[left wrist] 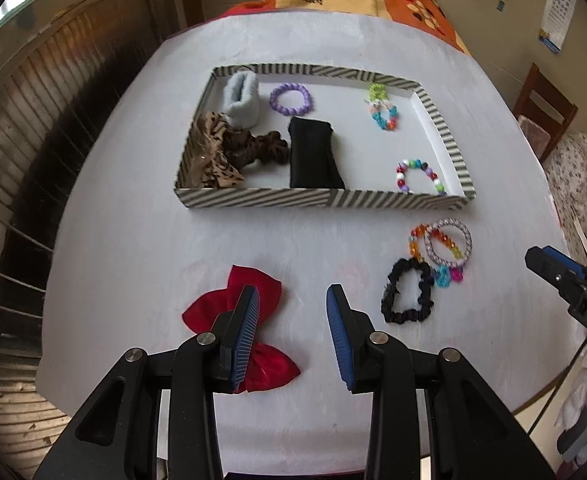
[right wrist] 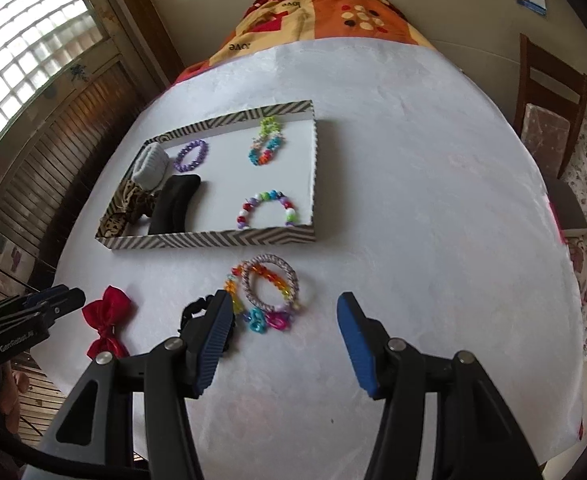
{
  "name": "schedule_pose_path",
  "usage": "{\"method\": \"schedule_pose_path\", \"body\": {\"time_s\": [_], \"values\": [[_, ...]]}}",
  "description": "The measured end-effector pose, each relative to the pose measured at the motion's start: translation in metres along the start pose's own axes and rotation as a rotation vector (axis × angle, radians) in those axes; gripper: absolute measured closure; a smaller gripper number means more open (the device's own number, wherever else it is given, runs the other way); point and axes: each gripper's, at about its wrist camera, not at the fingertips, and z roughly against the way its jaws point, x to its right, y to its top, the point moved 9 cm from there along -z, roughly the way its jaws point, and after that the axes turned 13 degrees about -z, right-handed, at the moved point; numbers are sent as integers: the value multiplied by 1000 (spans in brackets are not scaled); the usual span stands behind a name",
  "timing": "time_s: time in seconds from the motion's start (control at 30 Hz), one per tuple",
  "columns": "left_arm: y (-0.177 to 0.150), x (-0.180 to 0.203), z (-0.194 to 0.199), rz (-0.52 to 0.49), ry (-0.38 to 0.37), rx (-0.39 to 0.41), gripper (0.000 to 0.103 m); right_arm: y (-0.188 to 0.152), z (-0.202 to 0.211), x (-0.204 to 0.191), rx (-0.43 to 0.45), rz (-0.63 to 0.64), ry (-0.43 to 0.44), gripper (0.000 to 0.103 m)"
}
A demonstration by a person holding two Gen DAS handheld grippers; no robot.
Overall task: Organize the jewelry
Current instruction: 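Move both grippers back over the black scrunchie and silver braided bracelet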
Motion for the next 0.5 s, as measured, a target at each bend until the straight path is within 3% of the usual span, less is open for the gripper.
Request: {"method": "schedule_pose_path", "body": {"time_s": [0.3, 0.5], "values": [[4, 3, -13, -106, -27, -24, 76, -9, -24, 19, -22, -66, -44, 46], [9, 5, -24, -60, -33, -42, 76, -4, -38, 11, -53, -67, -11, 46]]}}
